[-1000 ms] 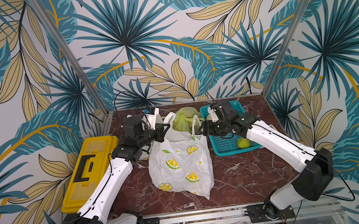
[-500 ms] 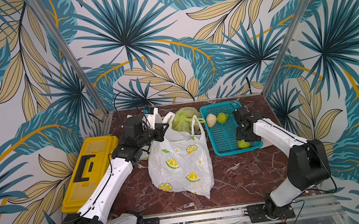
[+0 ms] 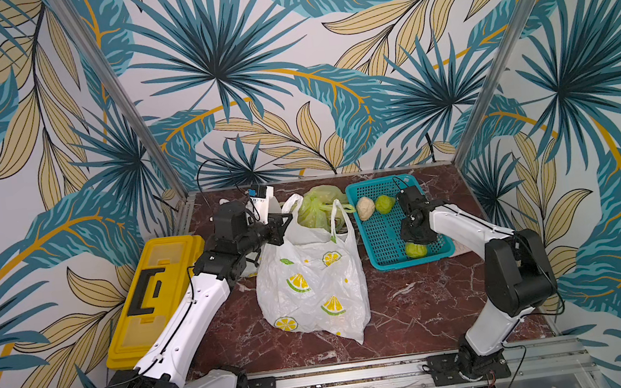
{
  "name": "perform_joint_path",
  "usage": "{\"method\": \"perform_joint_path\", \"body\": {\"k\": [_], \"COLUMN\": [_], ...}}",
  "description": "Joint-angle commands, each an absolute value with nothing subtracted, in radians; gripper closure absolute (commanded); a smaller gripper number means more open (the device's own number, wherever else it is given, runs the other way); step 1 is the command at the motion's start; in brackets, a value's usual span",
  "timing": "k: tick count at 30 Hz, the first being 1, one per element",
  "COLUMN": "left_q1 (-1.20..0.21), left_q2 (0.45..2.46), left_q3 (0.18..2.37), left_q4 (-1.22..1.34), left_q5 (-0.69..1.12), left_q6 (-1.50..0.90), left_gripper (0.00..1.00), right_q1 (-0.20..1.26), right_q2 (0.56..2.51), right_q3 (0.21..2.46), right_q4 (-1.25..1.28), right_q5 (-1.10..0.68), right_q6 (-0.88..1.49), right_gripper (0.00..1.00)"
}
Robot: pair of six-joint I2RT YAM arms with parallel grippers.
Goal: Place the pears into plastic bags & tie knots
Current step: Pick up the pear from the basket, then place the pear in the plastic bag.
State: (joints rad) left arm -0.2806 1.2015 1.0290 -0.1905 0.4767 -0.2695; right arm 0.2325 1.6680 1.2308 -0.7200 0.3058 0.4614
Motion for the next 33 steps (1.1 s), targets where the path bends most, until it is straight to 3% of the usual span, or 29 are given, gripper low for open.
{"method": "perform_joint_path", "body": {"k": [1, 5, 12, 19, 26, 30, 33], "left_q1": [-0.284, -0.294, -0.323, -0.322, -0.322, -0.323, -0.325], "left_q2": [1.201, 1.233, 1.234, 1.219, 1.227, 1.227, 1.237], "left_q3": [1.028, 1.046, 1.066, 1.050, 1.052, 1.050, 1.056], "left_q4": [-0.165, -0.166, -0.165, -0.166, -0.165, -0.165, -0.164], "left_q5": [0.499, 0.513, 0.507, 0.493, 0.508, 0.520, 0.536], "left_q6": [-0.250, -0.261, -0.271, -0.249, -0.259, -0.261, -0.274], "left_gripper": [0.97, 0.98, 0.98, 0.98, 0.98, 0.98, 0.98], "right_q1": [0.353, 0.515, 0.673, 0.691, 0.691, 0.691, 0.693], "right_q2": [1.518, 1.499, 1.709, 1.827, 1.886, 1.881, 1.889], "right_q3": [1.336, 1.463, 1.586, 1.614, 1.675, 1.705, 1.715], "right_q4": [-0.779, -0.733, -0.482, -0.471, -0.559, -0.550, -0.441], "right_q5": [0.187, 0.058, -0.197, -0.242, -0.256, -0.247, -0.253], "right_q6": [0.420, 0.475, 0.664, 0.654, 0.593, 0.594, 0.721], "right_gripper": [0.88, 0.88, 0.88, 0.85, 0.74, 0.77, 0.81]}}
